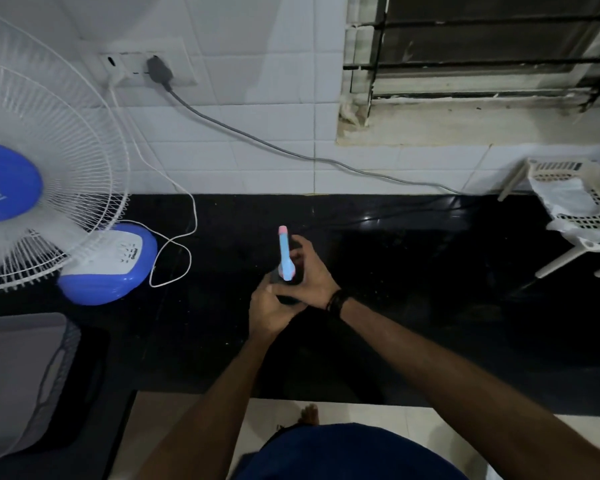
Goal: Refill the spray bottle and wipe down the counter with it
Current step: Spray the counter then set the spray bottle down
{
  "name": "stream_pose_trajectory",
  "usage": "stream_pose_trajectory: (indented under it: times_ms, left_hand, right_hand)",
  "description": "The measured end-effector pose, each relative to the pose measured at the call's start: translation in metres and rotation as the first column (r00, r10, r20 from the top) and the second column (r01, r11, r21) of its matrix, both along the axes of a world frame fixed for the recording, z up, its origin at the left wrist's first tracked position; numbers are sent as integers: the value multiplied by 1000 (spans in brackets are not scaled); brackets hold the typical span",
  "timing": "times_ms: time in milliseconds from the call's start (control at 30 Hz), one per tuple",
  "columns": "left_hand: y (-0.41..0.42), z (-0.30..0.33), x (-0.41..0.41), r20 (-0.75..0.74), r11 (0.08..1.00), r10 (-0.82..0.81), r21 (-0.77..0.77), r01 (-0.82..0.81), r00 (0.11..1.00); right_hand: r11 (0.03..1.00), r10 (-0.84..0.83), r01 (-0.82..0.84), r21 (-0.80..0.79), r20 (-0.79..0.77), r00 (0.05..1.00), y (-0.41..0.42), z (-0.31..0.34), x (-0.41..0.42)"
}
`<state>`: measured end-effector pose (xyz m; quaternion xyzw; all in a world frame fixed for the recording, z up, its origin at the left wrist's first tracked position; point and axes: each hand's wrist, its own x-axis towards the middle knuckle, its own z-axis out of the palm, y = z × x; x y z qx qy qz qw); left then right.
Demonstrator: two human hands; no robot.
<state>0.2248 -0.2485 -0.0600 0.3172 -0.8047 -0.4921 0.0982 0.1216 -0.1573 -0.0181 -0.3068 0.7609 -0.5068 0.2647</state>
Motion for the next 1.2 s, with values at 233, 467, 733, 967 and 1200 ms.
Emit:
stream_pose_trajectory:
  times_ms: [233, 467, 733, 967, 1200]
  left_hand:
    - [-85, -23, -5, 50, 963, 257, -92, -252, 965]
    - [-93, -24, -19, -28, 919, 392, 63, -389, 920]
    - [-26, -63, -14, 71, 868, 497, -67, -493, 865]
    - [80, -62, -36, -6, 904, -149, -405, 134, 989]
    - [157, -33, -132, -57, 806, -469, -436, 401, 881]
  right_hand:
    - [976, -162, 155, 156, 36, 986, 4, -4, -25]
    - [933, -227, 214, 288, 14, 974, 23, -16, -37]
    - [901, -251, 217, 377, 44, 967, 49, -21, -36]
    - [844, -385, 372, 387, -47, 922, 119, -7, -59]
    - [748, -565, 569, 340, -124, 816, 243, 13, -106]
